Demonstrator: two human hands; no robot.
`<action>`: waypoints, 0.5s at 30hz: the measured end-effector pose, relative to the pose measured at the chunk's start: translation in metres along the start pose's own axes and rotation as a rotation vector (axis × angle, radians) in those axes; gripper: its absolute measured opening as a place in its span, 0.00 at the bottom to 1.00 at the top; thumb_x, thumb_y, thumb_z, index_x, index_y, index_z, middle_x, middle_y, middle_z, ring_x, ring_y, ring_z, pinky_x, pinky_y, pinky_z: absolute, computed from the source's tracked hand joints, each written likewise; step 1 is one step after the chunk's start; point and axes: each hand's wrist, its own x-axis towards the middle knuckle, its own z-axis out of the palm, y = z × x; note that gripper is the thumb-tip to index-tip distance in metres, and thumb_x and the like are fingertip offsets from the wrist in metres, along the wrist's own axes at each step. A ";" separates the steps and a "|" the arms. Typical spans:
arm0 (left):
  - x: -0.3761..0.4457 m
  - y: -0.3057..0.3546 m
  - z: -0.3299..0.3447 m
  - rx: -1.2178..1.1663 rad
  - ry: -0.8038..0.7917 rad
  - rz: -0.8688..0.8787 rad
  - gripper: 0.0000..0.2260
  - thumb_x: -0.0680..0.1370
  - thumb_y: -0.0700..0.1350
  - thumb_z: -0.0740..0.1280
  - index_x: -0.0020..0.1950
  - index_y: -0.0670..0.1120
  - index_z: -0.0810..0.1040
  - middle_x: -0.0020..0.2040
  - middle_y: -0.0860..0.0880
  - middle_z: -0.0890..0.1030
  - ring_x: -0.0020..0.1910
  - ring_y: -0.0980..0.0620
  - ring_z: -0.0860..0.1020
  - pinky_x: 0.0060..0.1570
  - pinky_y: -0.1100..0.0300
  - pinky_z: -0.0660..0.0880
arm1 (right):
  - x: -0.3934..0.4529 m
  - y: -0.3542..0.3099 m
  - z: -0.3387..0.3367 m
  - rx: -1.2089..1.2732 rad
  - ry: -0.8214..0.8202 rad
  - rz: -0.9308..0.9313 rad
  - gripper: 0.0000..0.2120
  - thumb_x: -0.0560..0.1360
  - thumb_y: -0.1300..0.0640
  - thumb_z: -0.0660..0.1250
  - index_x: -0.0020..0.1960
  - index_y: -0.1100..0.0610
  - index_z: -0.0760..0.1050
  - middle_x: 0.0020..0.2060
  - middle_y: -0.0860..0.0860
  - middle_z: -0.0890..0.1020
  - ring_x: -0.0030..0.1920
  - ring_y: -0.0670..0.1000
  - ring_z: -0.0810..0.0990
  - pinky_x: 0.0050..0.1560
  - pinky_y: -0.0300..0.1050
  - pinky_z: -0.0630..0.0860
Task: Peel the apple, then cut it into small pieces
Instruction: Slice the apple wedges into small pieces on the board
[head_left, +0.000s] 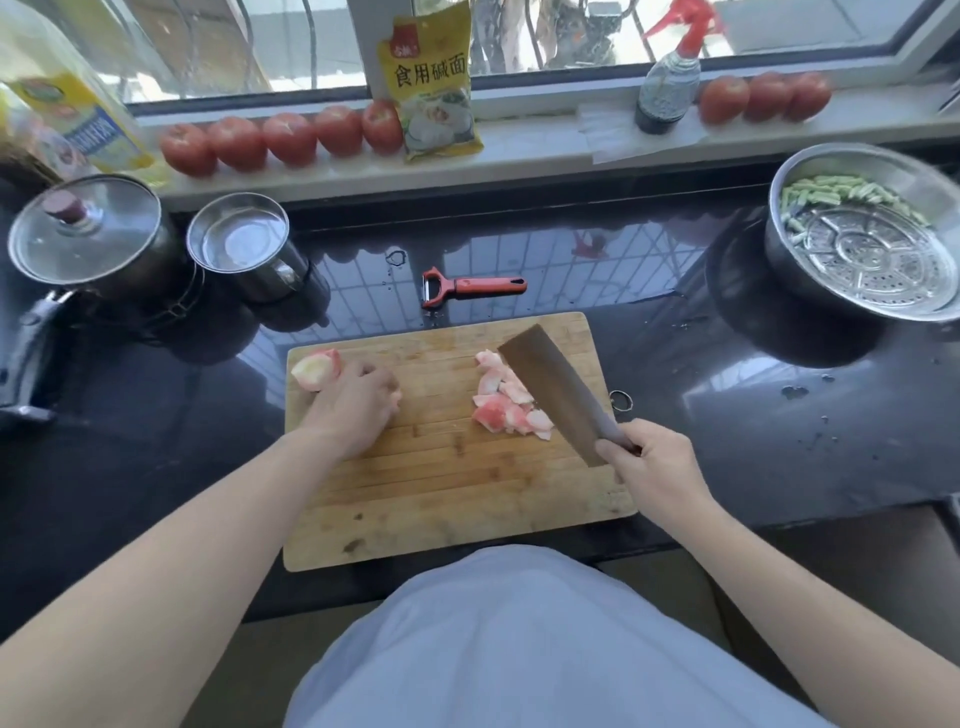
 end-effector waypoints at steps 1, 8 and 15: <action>-0.006 0.002 0.003 -0.027 -0.025 0.047 0.11 0.83 0.56 0.64 0.63 0.55 0.79 0.69 0.52 0.71 0.71 0.43 0.70 0.70 0.47 0.67 | -0.004 -0.001 0.003 0.026 0.005 0.037 0.10 0.76 0.56 0.71 0.36 0.54 0.78 0.33 0.52 0.80 0.37 0.55 0.78 0.39 0.50 0.74; -0.061 -0.005 0.066 -0.288 -0.042 -0.002 0.21 0.77 0.42 0.74 0.69 0.53 0.77 0.62 0.52 0.75 0.63 0.50 0.74 0.65 0.55 0.71 | -0.030 -0.021 0.021 0.035 -0.075 0.033 0.23 0.76 0.56 0.71 0.26 0.40 0.73 0.26 0.43 0.76 0.30 0.44 0.71 0.32 0.43 0.65; -0.069 0.004 0.073 -0.553 0.005 -0.163 0.18 0.80 0.45 0.71 0.71 0.52 0.77 0.63 0.50 0.77 0.61 0.50 0.76 0.65 0.52 0.74 | -0.032 -0.030 0.036 -0.013 -0.158 0.006 0.19 0.77 0.57 0.70 0.28 0.47 0.73 0.31 0.47 0.77 0.34 0.47 0.73 0.34 0.44 0.66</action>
